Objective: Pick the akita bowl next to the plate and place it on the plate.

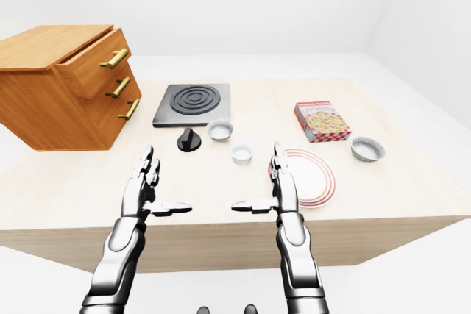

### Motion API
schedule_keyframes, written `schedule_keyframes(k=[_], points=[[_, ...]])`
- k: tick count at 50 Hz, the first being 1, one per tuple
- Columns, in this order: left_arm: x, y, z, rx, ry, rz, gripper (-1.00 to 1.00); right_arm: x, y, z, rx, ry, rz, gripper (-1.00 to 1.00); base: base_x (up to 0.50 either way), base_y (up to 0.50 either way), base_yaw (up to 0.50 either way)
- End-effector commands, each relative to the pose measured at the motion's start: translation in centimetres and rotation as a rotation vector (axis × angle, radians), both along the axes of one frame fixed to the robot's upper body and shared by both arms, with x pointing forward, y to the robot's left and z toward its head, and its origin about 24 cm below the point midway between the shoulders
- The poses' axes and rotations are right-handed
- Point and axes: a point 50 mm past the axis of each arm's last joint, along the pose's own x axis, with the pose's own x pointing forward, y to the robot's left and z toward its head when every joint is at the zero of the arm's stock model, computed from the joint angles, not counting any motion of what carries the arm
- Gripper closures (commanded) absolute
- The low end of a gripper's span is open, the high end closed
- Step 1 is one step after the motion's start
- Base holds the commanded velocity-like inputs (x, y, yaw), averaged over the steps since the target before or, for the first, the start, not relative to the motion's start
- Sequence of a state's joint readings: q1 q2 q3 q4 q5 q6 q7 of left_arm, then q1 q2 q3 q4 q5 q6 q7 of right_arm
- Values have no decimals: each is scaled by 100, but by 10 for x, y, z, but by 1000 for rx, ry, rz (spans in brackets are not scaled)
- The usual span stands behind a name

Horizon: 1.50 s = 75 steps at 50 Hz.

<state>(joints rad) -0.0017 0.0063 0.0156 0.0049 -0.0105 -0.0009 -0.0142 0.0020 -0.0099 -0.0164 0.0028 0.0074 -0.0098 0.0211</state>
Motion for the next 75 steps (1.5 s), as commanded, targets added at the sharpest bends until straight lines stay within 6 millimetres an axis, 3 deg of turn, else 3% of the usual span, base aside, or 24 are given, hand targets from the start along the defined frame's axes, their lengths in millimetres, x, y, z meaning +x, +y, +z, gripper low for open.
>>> schedule_keyframes(k=[1, 32, 69, 75], points=[[1, 8, -3, -14, 7, 5, -100, -1, -9, 0, -7, -11, 6, -100, 0, 0, 0], [1, 7, 0, 6, -12, 2, -100, -2, -10, 8, 58, -33, 18, -100, 0, -7, 0], [-2, 4, 0, 22, -21, -8, -100, -3, -10, 11, 60, -40, 14, -100, -9, -49, 0], [-2, 5, 2, 23, -22, -4, -100, -5, -2, 10, -24, -44, 49, -100, 0, 0, 0]])
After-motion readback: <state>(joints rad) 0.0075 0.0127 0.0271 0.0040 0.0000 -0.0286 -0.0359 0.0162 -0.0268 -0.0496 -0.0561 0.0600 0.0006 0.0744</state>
